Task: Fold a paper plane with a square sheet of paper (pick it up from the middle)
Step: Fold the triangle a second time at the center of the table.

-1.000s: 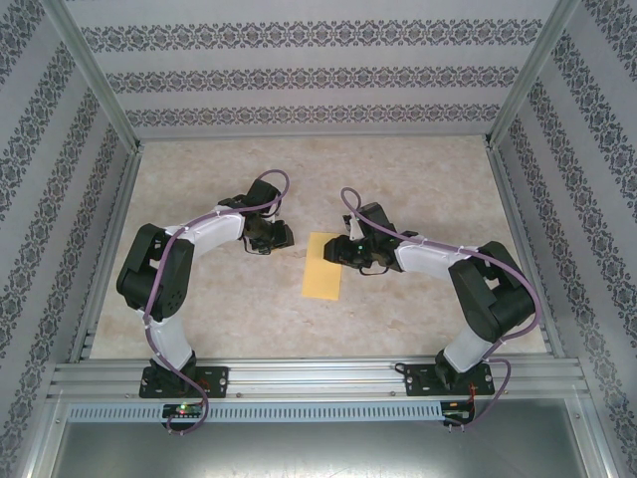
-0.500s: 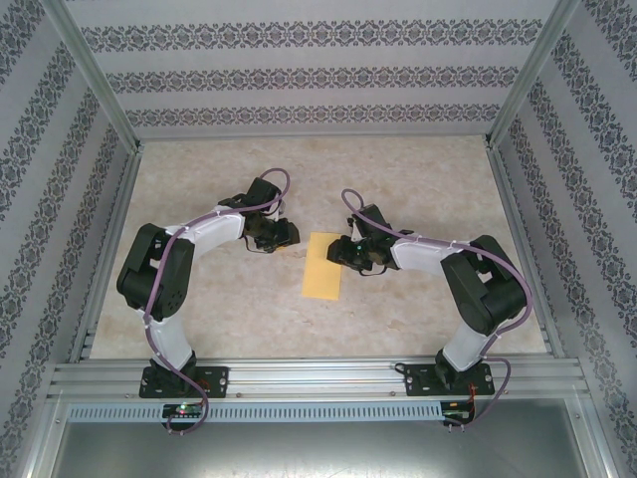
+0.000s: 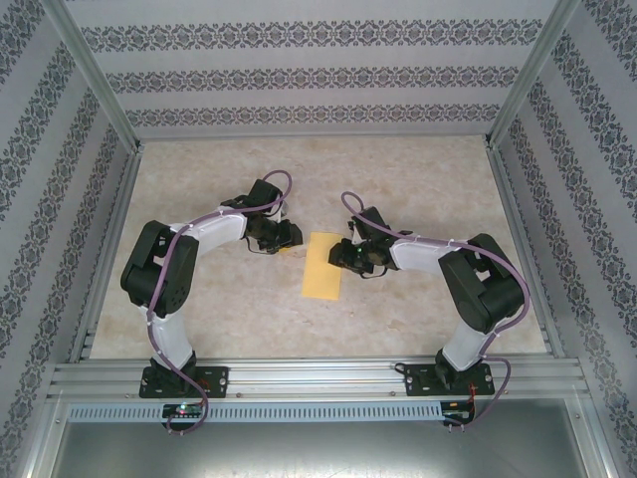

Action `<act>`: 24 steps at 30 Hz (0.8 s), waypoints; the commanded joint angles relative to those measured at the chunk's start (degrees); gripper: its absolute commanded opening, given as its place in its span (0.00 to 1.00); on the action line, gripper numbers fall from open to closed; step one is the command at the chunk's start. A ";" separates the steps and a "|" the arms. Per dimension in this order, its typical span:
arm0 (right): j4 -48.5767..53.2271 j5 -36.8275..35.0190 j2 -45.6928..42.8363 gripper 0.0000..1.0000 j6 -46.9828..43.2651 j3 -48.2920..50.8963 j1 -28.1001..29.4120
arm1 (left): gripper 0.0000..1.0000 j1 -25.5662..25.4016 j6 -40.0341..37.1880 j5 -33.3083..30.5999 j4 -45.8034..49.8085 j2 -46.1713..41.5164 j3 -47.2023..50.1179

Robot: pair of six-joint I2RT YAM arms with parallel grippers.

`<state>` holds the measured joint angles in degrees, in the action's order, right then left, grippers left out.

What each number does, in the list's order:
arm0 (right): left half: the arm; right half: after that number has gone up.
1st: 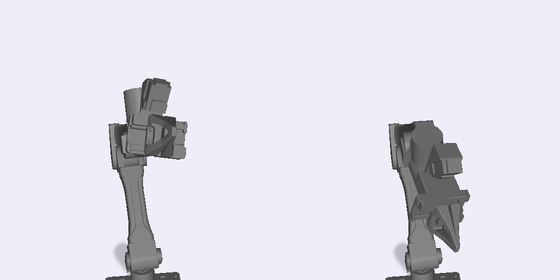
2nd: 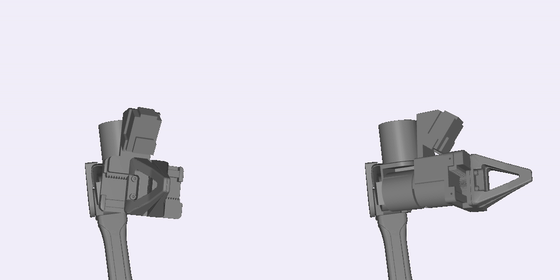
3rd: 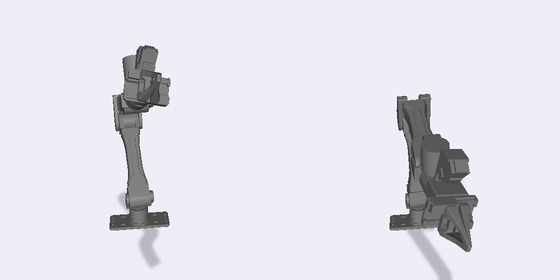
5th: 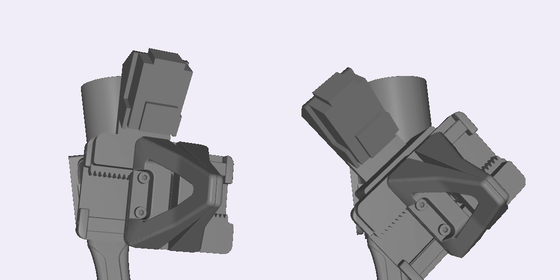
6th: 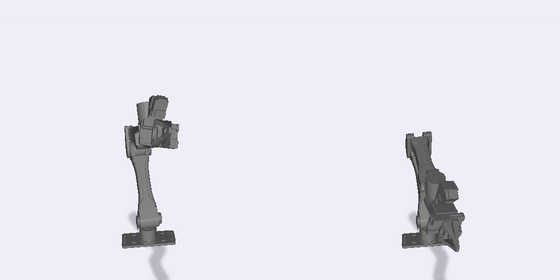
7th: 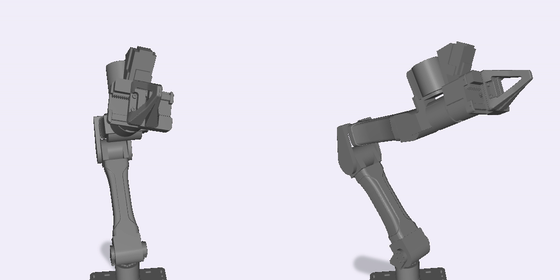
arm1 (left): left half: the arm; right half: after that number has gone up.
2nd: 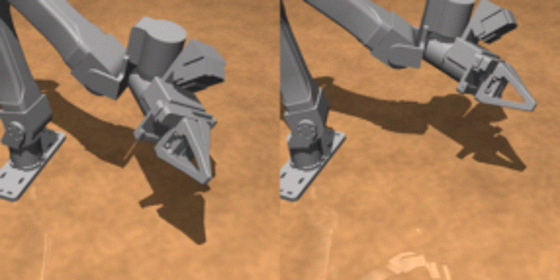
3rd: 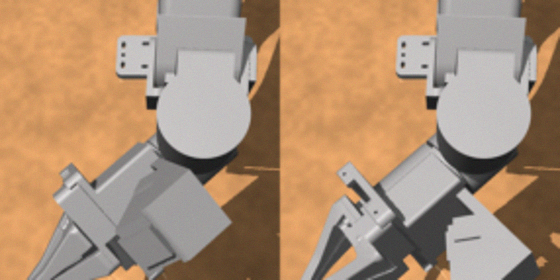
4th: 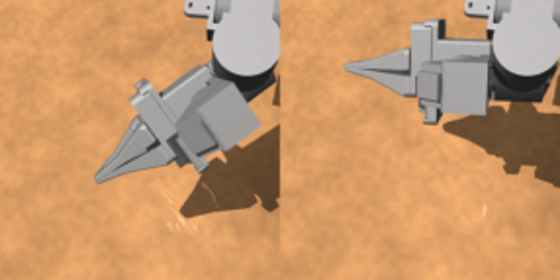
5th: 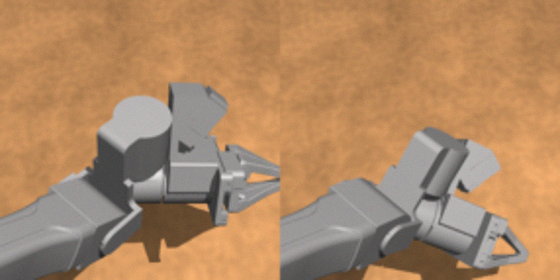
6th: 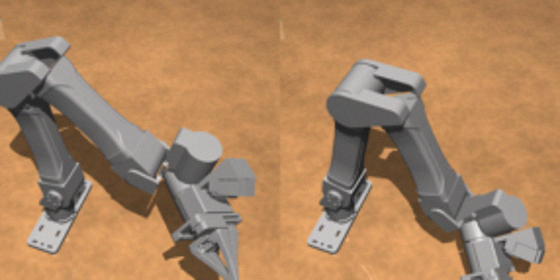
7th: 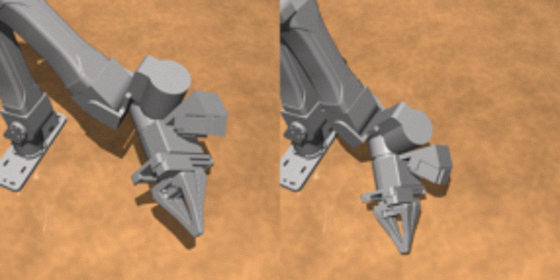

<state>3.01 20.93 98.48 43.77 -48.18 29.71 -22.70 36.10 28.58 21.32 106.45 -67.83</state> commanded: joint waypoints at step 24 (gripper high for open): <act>-2.52 0.49 2.61 0.33 -0.79 4.24 -0.97 | 0.39 0.38 2.68 1.15 -1.46 3.31 0.19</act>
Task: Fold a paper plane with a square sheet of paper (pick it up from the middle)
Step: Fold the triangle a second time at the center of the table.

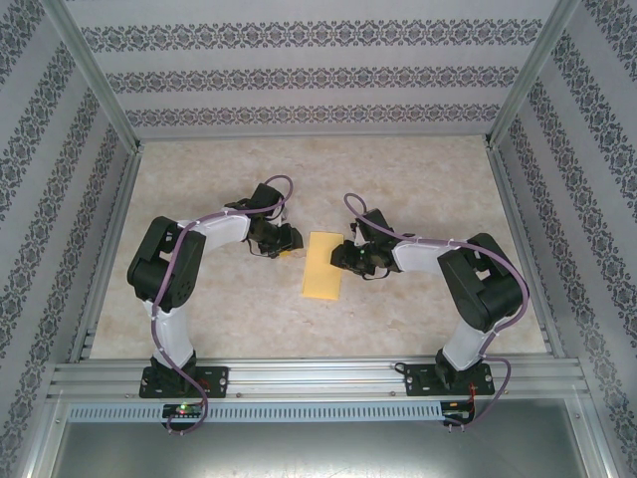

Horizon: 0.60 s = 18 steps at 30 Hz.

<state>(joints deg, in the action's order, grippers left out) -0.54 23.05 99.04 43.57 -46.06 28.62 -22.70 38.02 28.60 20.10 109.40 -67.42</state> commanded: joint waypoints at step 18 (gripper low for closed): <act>1.59 -1.43 3.72 0.31 -0.16 1.46 -0.19 | 0.40 -1.44 -0.27 6.03 0.10 2.95 -1.81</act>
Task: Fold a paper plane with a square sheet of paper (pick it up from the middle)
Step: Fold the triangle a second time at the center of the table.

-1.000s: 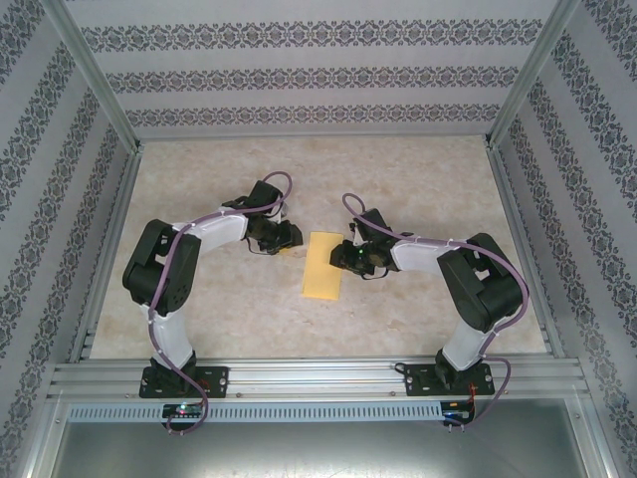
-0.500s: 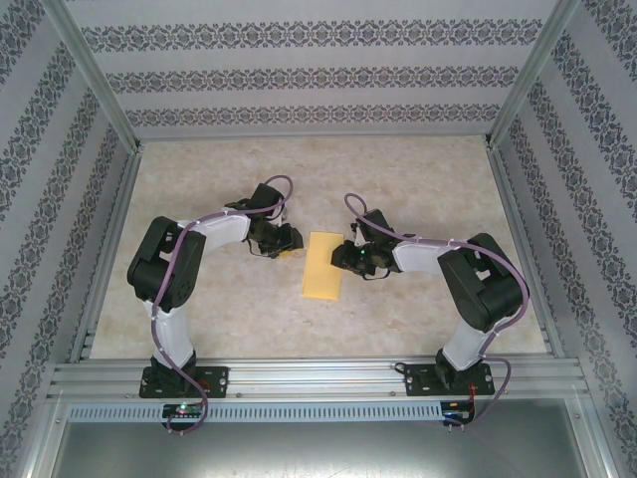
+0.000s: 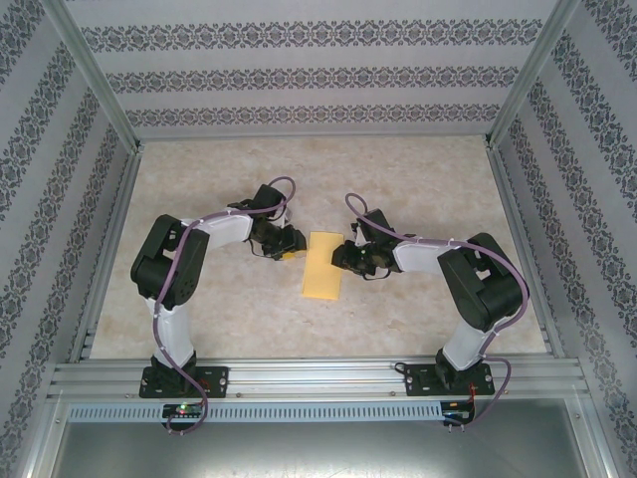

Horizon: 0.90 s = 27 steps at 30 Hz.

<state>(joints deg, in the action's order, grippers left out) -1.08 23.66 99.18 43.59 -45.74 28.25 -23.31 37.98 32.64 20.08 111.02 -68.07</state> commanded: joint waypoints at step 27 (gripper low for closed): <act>1.10 -1.86 4.94 0.31 0.17 1.77 0.13 | 0.29 -3.10 2.32 3.82 -1.85 3.33 -2.06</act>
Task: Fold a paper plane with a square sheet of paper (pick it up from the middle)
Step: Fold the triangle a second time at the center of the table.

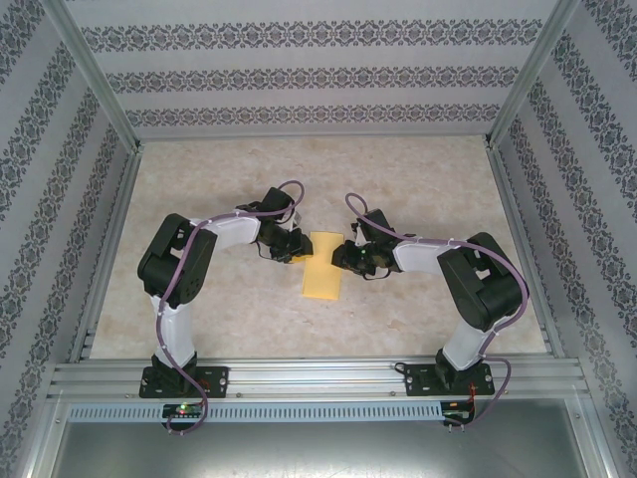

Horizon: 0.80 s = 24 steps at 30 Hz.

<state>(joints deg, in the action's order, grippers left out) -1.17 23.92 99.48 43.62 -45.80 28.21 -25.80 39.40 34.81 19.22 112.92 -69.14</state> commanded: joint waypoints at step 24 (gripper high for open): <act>-0.07 -1.27 4.93 0.31 0.62 2.11 0.19 | 0.28 -0.84 0.84 1.45 -0.04 2.24 -1.26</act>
<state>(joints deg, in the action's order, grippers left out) -1.56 24.82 99.59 43.83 -45.74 27.86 -25.93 40.38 36.40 18.63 113.80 -69.69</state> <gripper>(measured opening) 0.313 0.281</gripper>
